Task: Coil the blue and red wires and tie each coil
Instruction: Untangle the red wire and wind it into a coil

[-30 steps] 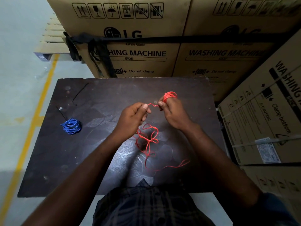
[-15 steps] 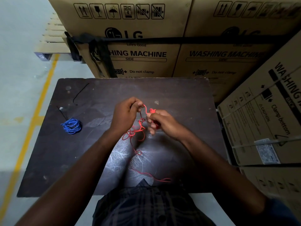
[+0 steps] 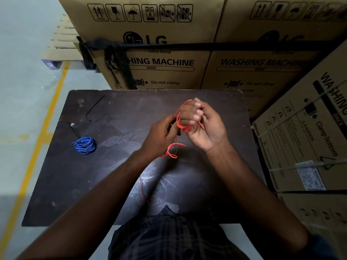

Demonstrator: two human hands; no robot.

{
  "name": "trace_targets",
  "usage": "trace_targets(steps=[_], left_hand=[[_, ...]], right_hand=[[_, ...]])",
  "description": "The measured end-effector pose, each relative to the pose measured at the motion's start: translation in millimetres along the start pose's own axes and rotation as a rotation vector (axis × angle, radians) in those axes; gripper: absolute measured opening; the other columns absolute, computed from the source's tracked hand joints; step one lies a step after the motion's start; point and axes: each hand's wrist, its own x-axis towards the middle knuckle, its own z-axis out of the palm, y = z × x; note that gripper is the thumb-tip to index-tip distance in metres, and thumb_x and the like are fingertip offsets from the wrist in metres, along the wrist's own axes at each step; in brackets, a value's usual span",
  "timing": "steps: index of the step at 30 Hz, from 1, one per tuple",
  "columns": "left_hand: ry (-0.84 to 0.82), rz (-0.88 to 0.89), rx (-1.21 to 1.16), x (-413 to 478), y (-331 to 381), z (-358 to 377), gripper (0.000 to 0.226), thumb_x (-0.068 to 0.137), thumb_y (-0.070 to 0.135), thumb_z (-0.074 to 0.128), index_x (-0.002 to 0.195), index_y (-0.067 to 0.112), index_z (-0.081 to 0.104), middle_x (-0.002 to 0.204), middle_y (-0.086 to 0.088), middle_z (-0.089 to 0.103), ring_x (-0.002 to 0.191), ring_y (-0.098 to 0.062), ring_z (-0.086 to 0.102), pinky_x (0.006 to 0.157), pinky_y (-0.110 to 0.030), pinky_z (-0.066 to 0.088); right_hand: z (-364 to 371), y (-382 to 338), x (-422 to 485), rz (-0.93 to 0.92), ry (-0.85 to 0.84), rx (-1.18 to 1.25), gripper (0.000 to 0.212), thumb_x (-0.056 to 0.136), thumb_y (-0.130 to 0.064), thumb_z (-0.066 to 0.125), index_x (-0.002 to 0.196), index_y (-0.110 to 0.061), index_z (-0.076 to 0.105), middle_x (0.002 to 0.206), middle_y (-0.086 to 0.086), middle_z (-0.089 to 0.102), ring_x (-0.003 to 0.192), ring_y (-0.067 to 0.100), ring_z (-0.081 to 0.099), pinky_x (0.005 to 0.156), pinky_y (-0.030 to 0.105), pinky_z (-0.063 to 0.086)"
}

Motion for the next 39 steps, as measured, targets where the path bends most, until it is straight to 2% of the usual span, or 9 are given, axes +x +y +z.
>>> trace_targets(steps=[3, 5, 8, 11, 17, 25, 31, 35, 39], left_hand=[[0.011, -0.055, -0.105, -0.3, 5.0, 6.9, 0.016, 0.102, 0.007, 0.044, 0.106, 0.013, 0.057, 0.072, 0.013, 0.061, 0.063, -0.001, 0.059, 0.061, -0.020, 0.047], [-0.006, -0.072, -0.138, -2.7, 4.5, 9.3, 0.021, 0.104, 0.011, 0.041, 0.116, 0.016, 0.057, 0.084, 0.016, 0.065, 0.077, -0.001, 0.064, 0.071, -0.024, 0.053], [0.032, -0.073, -0.084, -4.9, -2.1, 7.7, 0.027, 0.104, 0.023, 0.042, 0.115, 0.014, 0.065, 0.098, 0.012, 0.068, 0.093, -0.001, 0.064, 0.088, -0.030, 0.052], [0.160, -0.138, -0.148, -2.3, -5.7, 3.6, 0.031, 0.103, 0.030, 0.042, 0.109, 0.017, 0.070, 0.102, 0.005, 0.073, 0.098, -0.006, 0.067, 0.091, -0.033, 0.053], [0.334, -0.428, -0.455, 13.7, -18.8, -4.8, 0.033, 0.105, 0.025, 0.039, 0.094, 0.011, 0.067, 0.092, -0.014, 0.071, 0.078, -0.015, 0.065, 0.072, -0.023, 0.052], [0.345, -0.822, -0.691, -13.1, -56.9, -14.6, 0.031, 0.106, 0.026, 0.038, 0.087, 0.015, 0.059, 0.075, 0.001, 0.058, 0.046, -0.002, 0.054, 0.053, -0.021, 0.053], [0.307, -0.909, -0.523, -27.3, -85.1, -25.5, 0.031, 0.106, 0.028, 0.036, 0.084, 0.020, 0.057, 0.066, 0.005, 0.040, 0.044, -0.005, 0.030, 0.057, -0.022, 0.032], [0.368, -1.002, -0.466, -41.5, -105.9, -36.1, 0.033, 0.106, 0.028, 0.035, 0.083, 0.021, 0.057, 0.066, 0.002, 0.042, 0.036, -0.002, 0.031, 0.054, -0.023, 0.026], [0.229, -1.053, -0.421, -46.2, -98.8, -28.9, 0.028, 0.106, 0.024, 0.036, 0.097, 0.018, 0.062, 0.074, 0.003, 0.049, 0.040, -0.003, 0.046, 0.053, -0.020, 0.034]], right_hand=[[2.4, -7.3, 1.6, -0.117, 0.076, 0.030, 0.025, 0.098, -0.016, 0.035, 0.077, -0.010, 0.049, 0.062, 0.001, 0.048, 0.059, 0.014, 0.049, 0.058, 0.026, 0.043], [4.2, -14.3, 2.4, -0.174, 0.121, 0.009, 0.024, 0.097, -0.015, 0.037, 0.076, -0.010, 0.049, 0.062, 0.000, 0.047, 0.058, 0.014, 0.048, 0.058, 0.026, 0.043], [-0.8, -22.1, 3.4, -0.234, 0.185, -0.066, 0.025, 0.095, -0.016, 0.037, 0.073, -0.012, 0.049, 0.058, -0.003, 0.044, 0.054, 0.011, 0.045, 0.054, 0.024, 0.043], [-13.2, -28.4, 2.7, -0.259, 0.252, -0.091, 0.023, 0.090, -0.015, 0.039, 0.068, -0.014, 0.046, 0.054, -0.004, 0.041, 0.050, 0.010, 0.043, 0.050, 0.023, 0.041], [-21.5, -37.4, -2.4, -0.310, 0.248, 0.019, 0.027, 0.090, -0.013, 0.038, 0.064, -0.014, 0.046, 0.053, -0.003, 0.042, 0.048, 0.012, 0.044, 0.049, 0.025, 0.042], [-11.1, -68.2, -9.5, -0.437, 0.200, 0.056, 0.023, 0.090, -0.011, 0.037, 0.068, -0.011, 0.045, 0.057, 0.002, 0.045, 0.052, 0.016, 0.046, 0.055, 0.025, 0.037], [-3.7, -87.3, -18.2, -0.483, 0.228, 0.060, 0.026, 0.090, -0.012, 0.035, 0.067, -0.010, 0.046, 0.056, 0.003, 0.045, 0.053, 0.017, 0.046, 0.054, 0.028, 0.039], [-2.1, -96.4, -24.5, -0.523, 0.220, 0.067, 0.026, 0.090, -0.012, 0.034, 0.066, -0.009, 0.046, 0.055, 0.003, 0.044, 0.052, 0.017, 0.046, 0.053, 0.028, 0.040], [-5.3, -86.9, -22.0, -0.535, 0.211, -0.007, 0.024, 0.088, -0.010, 0.036, 0.065, -0.012, 0.044, 0.055, 0.001, 0.043, 0.050, 0.015, 0.044, 0.051, 0.027, 0.039]])
